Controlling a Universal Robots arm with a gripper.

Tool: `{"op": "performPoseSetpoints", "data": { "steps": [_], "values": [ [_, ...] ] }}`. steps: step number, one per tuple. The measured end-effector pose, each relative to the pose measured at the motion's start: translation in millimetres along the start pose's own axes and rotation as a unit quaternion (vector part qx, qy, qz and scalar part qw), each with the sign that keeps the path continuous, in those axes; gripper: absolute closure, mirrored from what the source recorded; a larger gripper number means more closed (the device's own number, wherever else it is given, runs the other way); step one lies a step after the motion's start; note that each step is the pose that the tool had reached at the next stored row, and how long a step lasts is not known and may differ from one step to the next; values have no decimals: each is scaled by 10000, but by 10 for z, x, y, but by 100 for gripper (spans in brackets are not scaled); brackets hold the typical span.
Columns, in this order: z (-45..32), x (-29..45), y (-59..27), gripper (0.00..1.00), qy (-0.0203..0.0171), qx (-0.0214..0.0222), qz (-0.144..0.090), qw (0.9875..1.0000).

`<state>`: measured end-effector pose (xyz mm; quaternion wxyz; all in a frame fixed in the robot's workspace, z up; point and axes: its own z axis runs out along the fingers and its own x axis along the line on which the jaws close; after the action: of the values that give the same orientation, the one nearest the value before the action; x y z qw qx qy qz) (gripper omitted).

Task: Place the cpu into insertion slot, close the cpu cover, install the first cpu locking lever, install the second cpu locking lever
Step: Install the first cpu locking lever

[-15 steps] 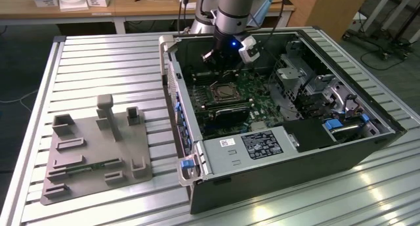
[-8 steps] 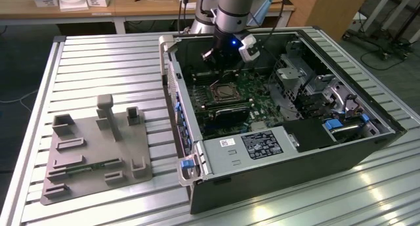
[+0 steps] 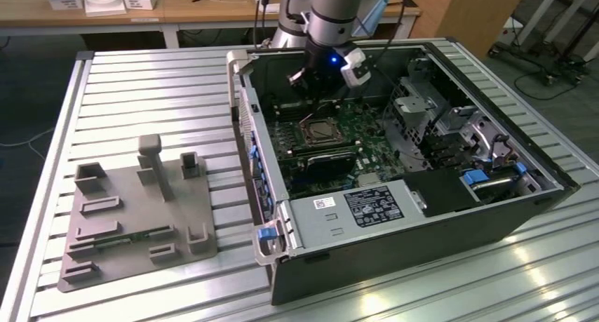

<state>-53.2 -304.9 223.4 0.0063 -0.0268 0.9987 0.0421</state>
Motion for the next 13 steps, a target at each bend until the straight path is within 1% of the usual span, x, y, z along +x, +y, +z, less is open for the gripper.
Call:
{"op": "performPoseSetpoints", "data": {
  "steps": [13],
  "values": [
    [3, -122, 5, 90, 0, 0, 0, 10000]
  ]
}}
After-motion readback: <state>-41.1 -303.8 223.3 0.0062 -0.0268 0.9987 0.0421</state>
